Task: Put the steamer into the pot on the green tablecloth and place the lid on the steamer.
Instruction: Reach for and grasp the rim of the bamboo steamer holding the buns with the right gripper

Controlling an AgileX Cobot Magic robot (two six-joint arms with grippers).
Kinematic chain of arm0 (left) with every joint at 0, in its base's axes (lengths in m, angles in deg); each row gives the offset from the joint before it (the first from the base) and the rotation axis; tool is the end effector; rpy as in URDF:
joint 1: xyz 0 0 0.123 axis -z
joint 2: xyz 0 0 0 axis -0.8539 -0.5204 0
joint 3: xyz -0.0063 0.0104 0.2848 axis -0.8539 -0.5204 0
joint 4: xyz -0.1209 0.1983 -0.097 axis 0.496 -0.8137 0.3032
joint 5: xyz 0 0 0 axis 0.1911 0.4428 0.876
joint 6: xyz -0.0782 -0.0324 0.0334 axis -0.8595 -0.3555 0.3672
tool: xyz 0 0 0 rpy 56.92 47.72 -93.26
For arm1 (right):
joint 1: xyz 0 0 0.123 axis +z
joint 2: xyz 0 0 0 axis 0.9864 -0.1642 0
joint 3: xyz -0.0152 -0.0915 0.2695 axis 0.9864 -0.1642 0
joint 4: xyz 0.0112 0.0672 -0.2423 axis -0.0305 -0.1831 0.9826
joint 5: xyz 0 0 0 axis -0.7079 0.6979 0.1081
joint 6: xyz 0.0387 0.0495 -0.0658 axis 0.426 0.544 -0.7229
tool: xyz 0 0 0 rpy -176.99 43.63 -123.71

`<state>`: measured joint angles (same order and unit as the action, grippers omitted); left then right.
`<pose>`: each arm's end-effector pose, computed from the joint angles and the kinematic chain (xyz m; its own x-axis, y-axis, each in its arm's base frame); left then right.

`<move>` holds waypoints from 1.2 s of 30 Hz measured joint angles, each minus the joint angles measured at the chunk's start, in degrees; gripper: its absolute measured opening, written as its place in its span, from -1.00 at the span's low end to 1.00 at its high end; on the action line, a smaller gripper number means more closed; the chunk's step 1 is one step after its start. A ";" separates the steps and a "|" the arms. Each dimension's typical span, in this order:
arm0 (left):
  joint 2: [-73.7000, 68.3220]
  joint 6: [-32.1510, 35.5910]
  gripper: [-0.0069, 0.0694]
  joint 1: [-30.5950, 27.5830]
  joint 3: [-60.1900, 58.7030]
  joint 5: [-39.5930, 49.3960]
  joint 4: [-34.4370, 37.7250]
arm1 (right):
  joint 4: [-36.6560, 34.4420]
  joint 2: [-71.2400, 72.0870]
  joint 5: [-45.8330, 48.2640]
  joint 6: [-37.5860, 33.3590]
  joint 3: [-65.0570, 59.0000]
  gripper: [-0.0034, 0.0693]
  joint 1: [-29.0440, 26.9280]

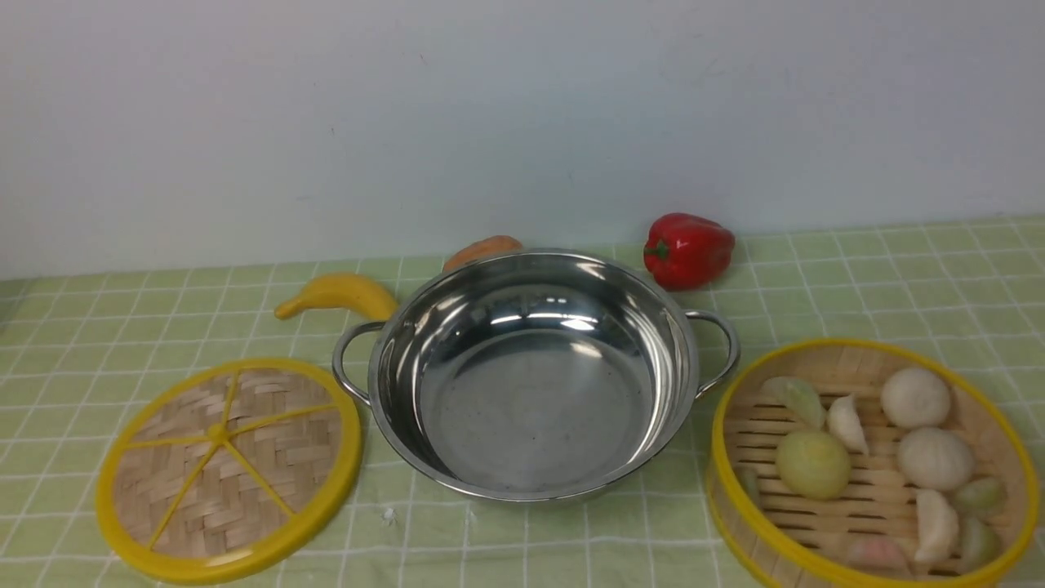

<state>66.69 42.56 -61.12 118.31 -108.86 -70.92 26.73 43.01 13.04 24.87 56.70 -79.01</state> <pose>0.0233 -0.0013 0.4033 0.6230 -0.4106 -0.6658 0.2750 0.9118 -0.3049 0.0436 -0.0040 0.4253 0.6272 0.3747 -0.6829 -0.2239 0.9264 0.3027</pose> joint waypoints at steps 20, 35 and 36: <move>-47.58 21.25 -0.18 0.00 9.73 67.19 4.10 | 17.19 -45.57 80.41 1.94 17.36 0.05 -0.05; -59.02 35.14 -0.18 0.00 9.97 64.86 11.22 | 13.50 -63.29 61.52 1.99 11.18 -0.09 -0.11; -59.02 35.26 -0.18 0.00 9.99 64.74 11.22 | 13.66 -64.39 60.39 1.99 11.18 -0.09 -0.11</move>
<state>7.67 77.82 -61.12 128.31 -44.13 -59.70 40.39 -21.38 73.44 26.86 67.88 -79.11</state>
